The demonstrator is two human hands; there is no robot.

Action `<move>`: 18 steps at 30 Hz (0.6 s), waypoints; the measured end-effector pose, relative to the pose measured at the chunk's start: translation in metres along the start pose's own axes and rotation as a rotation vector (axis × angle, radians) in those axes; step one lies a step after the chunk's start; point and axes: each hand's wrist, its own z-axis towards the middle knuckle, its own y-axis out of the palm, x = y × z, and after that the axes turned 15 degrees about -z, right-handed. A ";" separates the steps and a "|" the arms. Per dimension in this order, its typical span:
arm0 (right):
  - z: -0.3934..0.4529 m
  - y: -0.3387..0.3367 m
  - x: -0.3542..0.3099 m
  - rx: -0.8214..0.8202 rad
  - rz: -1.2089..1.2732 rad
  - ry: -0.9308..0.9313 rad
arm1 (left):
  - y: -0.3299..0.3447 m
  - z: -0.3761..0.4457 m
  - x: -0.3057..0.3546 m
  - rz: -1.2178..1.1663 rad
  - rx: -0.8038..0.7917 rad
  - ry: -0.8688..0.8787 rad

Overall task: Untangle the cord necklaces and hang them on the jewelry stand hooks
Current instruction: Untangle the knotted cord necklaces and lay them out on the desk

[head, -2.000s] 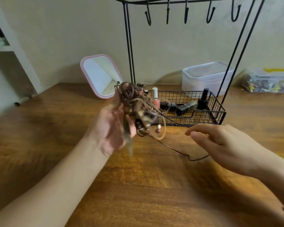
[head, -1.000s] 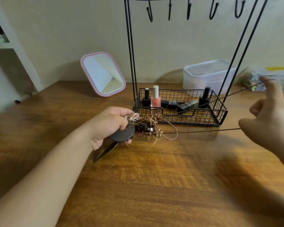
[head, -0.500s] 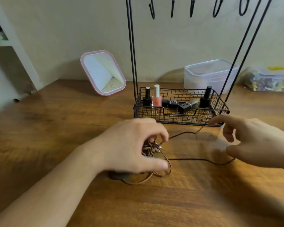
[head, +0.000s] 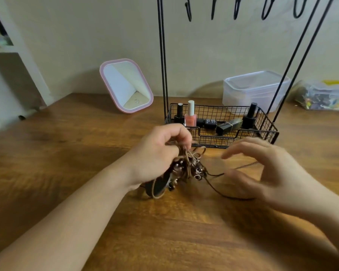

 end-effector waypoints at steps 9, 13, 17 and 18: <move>0.004 0.020 -0.028 -0.222 0.564 0.113 | -0.006 0.006 -0.013 -0.806 -0.273 -0.221; 0.000 0.013 -0.016 -0.294 1.022 0.105 | -0.009 0.008 -0.015 -0.770 -0.302 -0.186; 0.002 0.008 -0.015 -0.230 0.955 0.092 | -0.010 0.008 -0.017 -0.683 -0.302 -0.150; 0.002 0.007 -0.015 -0.205 0.905 0.085 | -0.011 0.008 -0.017 -0.660 -0.302 -0.146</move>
